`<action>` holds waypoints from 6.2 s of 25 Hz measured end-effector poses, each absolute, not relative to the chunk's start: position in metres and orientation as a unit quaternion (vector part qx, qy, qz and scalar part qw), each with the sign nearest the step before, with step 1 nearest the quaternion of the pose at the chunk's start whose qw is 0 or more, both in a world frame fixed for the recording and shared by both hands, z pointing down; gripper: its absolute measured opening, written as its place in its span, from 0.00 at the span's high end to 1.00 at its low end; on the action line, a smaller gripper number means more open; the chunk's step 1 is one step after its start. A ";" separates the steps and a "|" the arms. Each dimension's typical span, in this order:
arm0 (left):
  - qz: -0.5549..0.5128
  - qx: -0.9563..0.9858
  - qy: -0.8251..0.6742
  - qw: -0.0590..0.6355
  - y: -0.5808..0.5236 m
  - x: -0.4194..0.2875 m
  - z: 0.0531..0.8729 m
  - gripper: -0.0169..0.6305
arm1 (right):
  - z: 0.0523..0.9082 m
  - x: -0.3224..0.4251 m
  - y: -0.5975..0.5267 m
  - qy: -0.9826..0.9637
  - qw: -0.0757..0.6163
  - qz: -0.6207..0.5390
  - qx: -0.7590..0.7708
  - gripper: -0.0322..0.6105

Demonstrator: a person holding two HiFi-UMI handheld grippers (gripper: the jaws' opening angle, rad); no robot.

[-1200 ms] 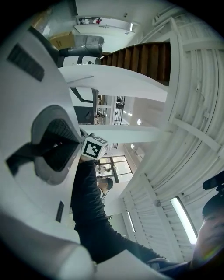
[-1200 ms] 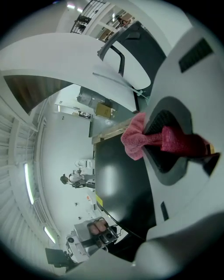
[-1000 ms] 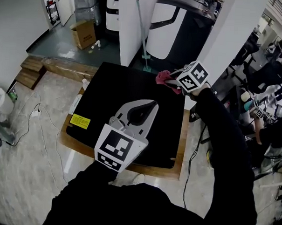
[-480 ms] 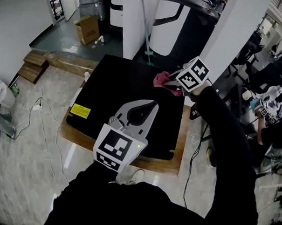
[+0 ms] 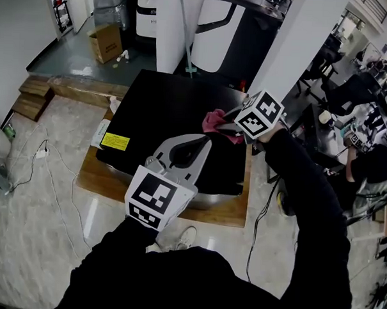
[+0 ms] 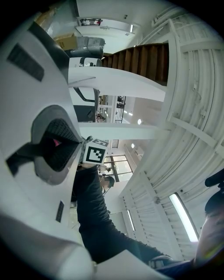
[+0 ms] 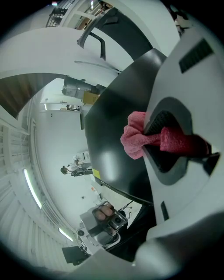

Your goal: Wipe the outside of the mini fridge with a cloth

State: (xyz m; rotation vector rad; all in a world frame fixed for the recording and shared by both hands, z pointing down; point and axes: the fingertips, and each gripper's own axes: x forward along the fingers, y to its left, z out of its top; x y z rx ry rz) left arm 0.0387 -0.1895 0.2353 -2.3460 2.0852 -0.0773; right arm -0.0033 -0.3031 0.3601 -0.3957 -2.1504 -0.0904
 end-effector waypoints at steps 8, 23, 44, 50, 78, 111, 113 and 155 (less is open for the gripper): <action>-0.016 -0.762 0.647 0.004 -0.145 0.047 0.234 0.96 | 0.363 0.032 -0.234 -0.861 0.481 -0.031 -0.163 0.84; 0.001 -0.775 0.631 0.004 -0.071 0.039 0.234 0.96 | 0.289 0.062 -0.126 -0.912 0.380 -0.069 -0.135 0.84; 0.000 -0.697 0.717 0.011 0.065 -0.048 0.331 0.96 | 0.351 0.011 0.052 -0.962 0.136 -0.238 -0.007 0.83; -0.018 -0.634 0.773 -0.003 0.093 -0.094 0.356 0.96 | 0.384 -0.048 0.077 -0.901 0.154 -0.406 -0.019 0.83; -0.028 -0.658 0.749 -0.066 0.042 -0.098 0.443 0.96 | 0.466 -0.075 0.014 -0.847 0.275 -0.450 0.070 0.83; -0.042 -0.765 0.642 -0.044 -0.063 0.141 0.452 0.96 | 0.510 0.174 -0.142 -0.860 0.338 -0.342 0.173 0.83; -0.034 -0.760 0.647 -0.038 -0.056 0.129 0.455 0.96 | 0.509 0.177 -0.135 -0.863 0.335 -0.333 0.181 0.83; -0.086 -0.772 0.609 -0.162 0.035 -0.128 0.690 0.96 | 0.733 -0.113 0.007 -0.874 0.401 -0.234 0.142 0.83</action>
